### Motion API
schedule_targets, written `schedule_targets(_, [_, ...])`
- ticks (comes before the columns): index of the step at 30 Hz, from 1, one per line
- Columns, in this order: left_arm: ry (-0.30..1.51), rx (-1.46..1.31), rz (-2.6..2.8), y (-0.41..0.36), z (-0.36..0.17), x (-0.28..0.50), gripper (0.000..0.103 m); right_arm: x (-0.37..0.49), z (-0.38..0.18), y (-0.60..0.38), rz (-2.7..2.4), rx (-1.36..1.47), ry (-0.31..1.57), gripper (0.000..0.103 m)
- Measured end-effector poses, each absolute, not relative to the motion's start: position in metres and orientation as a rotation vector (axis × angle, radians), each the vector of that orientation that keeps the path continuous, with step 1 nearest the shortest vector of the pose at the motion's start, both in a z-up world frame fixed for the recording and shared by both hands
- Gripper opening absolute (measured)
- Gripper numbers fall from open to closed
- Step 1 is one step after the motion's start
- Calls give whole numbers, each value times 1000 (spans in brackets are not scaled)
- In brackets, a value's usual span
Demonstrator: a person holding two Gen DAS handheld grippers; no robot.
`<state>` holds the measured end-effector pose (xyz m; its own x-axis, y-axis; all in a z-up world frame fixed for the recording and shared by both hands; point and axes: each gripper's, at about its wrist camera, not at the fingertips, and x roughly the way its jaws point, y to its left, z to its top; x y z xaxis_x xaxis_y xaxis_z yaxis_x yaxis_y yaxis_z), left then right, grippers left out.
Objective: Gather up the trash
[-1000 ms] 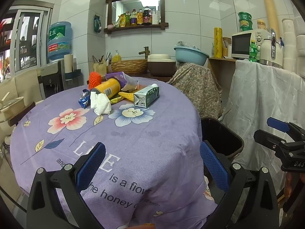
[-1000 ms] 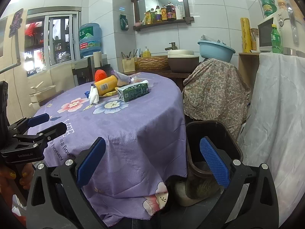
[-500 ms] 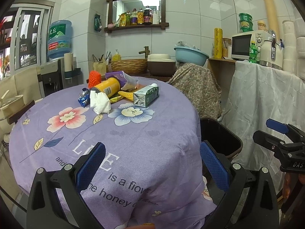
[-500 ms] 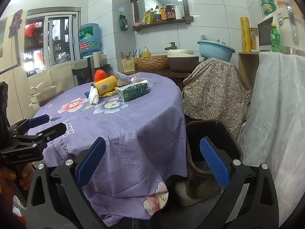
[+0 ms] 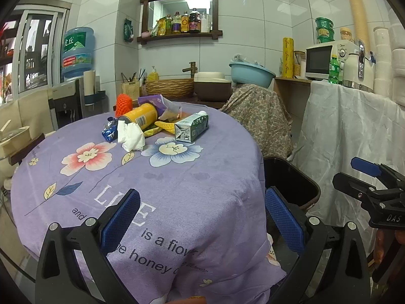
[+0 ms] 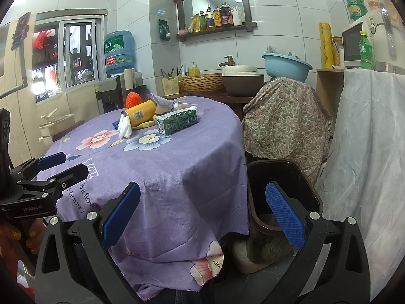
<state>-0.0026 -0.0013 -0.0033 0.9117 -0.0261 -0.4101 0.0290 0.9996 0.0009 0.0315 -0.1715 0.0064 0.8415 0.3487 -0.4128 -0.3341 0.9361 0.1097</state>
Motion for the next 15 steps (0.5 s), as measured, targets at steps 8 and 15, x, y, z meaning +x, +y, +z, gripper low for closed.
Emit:
schedule_targets(8, [423, 6, -28, -1, -3, -3, 98, 31, 7, -169, 356, 26, 443, 98])
schedule_targets(15, [423, 7, -29, -2, -3, -3, 98, 31, 7, -169, 357, 27, 443, 98])
